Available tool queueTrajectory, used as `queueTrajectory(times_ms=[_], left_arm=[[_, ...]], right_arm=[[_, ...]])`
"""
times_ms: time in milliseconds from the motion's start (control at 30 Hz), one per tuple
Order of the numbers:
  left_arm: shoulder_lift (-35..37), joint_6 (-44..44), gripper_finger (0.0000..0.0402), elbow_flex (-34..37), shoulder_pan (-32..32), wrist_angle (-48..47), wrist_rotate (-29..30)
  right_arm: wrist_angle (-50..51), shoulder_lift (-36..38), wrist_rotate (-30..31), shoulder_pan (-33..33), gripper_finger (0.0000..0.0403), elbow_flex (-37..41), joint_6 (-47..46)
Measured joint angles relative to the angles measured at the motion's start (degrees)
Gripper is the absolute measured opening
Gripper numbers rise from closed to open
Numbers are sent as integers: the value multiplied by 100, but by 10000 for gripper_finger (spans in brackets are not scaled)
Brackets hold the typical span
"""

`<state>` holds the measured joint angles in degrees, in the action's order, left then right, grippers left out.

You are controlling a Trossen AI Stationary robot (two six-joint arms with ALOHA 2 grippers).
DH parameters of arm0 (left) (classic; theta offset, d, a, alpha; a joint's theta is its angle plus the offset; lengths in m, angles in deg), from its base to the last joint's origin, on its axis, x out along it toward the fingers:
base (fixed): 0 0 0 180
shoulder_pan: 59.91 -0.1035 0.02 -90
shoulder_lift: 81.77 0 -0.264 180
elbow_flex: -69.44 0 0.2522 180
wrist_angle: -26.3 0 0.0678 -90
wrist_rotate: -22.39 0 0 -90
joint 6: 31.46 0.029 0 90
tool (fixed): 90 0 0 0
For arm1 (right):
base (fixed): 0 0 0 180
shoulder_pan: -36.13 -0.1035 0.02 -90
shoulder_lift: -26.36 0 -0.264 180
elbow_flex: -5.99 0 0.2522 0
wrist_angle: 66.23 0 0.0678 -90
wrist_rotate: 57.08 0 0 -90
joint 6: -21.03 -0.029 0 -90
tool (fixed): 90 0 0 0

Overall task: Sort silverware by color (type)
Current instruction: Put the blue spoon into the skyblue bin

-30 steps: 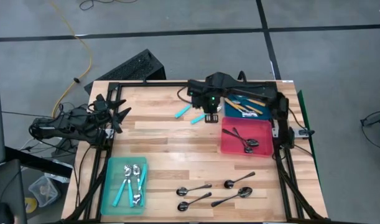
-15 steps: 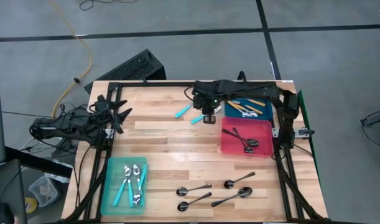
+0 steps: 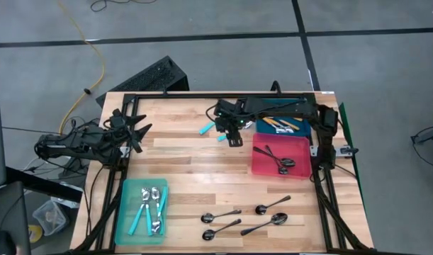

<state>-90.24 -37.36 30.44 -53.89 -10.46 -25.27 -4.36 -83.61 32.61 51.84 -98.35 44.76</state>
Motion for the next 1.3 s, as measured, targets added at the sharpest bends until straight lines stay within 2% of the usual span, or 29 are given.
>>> queueTrajectory(times_ms=[400, 633, 967, 1033, 1133, 1300], left_arm=[[0, -80, 206, 0, 0, -31, 9], [0, -82, 206, 0, 0, -28, 9], [0, -78, 206, 0, 0, -28, 11], [0, -76, 206, 0, 0, -27, 11], [0, -77, 206, 0, 0, -28, 11], [0, -71, 206, -1, 0, -26, 11]], right_arm=[[132, -715, 38, -110, 255, 7, -4], [24, -1263, 237, 53, 255, -30, -104], [23, -1277, 376, 43, 255, -18, -178], [-45, -1252, 269, 41, 255, -9, -218], [-144, -1186, -304, 12, 255, -7, -290], [-18, -1185, -348, -207, 255, -190, -332]])
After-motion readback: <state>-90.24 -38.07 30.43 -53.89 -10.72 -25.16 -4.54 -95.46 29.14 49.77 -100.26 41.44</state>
